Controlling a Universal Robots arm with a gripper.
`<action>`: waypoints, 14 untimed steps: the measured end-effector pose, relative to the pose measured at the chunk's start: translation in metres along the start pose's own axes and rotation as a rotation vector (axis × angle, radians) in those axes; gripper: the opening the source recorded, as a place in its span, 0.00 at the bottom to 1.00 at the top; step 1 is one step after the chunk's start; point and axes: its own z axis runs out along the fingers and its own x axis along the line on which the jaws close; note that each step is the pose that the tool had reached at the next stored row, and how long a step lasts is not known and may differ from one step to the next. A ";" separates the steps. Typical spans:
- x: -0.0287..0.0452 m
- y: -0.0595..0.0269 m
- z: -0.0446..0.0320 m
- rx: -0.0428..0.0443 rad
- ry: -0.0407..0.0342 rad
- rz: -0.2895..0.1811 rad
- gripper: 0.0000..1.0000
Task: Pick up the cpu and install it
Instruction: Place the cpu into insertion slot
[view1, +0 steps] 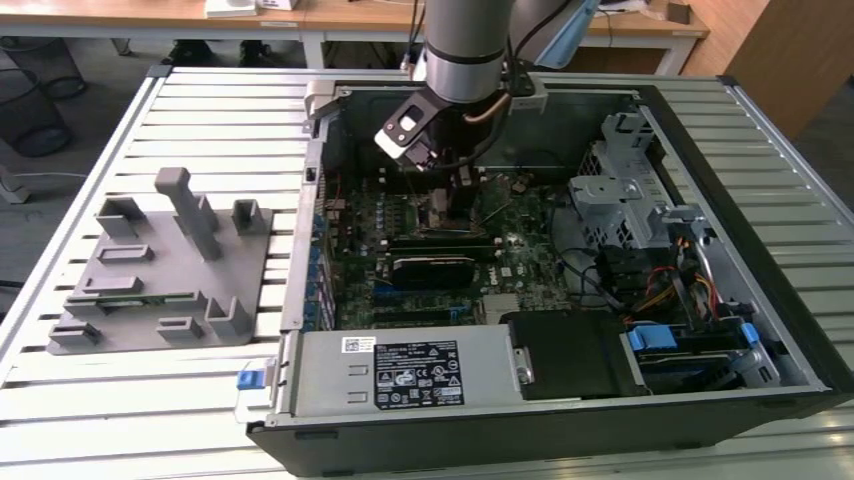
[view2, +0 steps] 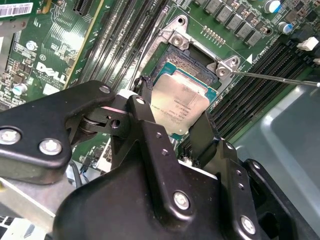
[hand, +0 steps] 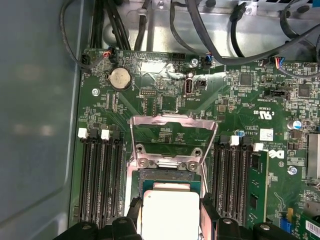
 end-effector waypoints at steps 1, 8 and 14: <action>0.0001 0.0000 0.0007 -0.0001 0.0001 0.000 0.55; 0.0002 -0.0002 0.0054 0.0001 -0.0011 0.000 0.55; 0.0002 -0.0004 0.0109 0.0000 -0.0010 0.000 0.55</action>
